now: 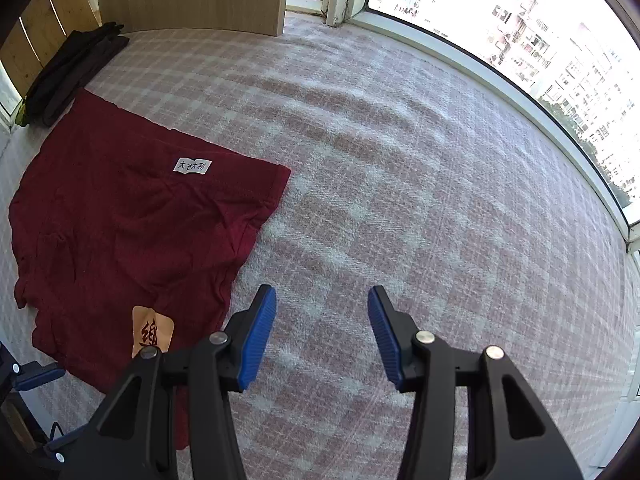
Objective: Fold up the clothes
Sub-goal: 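Grasp the red shirt's side edge with the right gripper while the left gripper pins the hem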
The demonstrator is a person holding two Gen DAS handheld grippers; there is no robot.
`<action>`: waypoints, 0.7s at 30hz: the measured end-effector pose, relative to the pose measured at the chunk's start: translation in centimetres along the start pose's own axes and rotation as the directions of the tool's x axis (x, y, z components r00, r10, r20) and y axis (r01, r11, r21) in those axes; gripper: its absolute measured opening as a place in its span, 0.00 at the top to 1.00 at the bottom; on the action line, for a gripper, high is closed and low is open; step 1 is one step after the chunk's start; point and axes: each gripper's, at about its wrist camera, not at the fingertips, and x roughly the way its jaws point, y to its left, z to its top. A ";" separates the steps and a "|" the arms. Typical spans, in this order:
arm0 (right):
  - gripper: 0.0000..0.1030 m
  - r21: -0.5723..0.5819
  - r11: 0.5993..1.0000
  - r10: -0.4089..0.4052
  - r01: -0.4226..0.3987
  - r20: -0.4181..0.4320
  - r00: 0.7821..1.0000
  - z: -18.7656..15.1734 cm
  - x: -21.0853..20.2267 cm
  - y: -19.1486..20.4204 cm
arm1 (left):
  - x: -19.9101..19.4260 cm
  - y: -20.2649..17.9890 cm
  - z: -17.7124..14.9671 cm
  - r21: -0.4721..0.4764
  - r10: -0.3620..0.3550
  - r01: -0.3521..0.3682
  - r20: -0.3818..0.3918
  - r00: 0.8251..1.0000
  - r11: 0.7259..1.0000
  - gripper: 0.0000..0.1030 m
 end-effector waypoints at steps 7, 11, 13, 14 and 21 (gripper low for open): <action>0.54 -0.050 0.999 0.016 -0.017 -0.026 1.000 1.9 2.0 0.3 | 2.8 -4.2 3.0 0.075 -0.015 0.015 0.002 1.000 0.997 0.61; 0.54 -0.062 0.998 0.027 -0.029 -0.031 0.999 2.6 2.6 0.2 | 4.7 -4.7 3.7 0.087 0.015 -0.013 -0.021 1.000 0.996 0.61; 0.54 -0.060 0.997 0.041 -0.044 -0.038 0.998 2.9 2.9 0.0 | 5.1 -4.4 3.7 0.068 0.020 -0.018 -0.037 0.999 0.998 0.71; 0.54 -0.063 0.997 0.044 -0.047 -0.039 0.998 3.0 3.0 0.0 | 5.3 -4.2 3.7 0.058 0.023 -0.020 -0.045 0.999 0.998 0.84; 0.54 -0.085 0.994 0.061 -0.065 -0.053 0.997 3.6 3.8 0.0 | 5.1 -3.7 3.6 0.033 0.020 -0.018 -0.059 0.998 0.999 0.94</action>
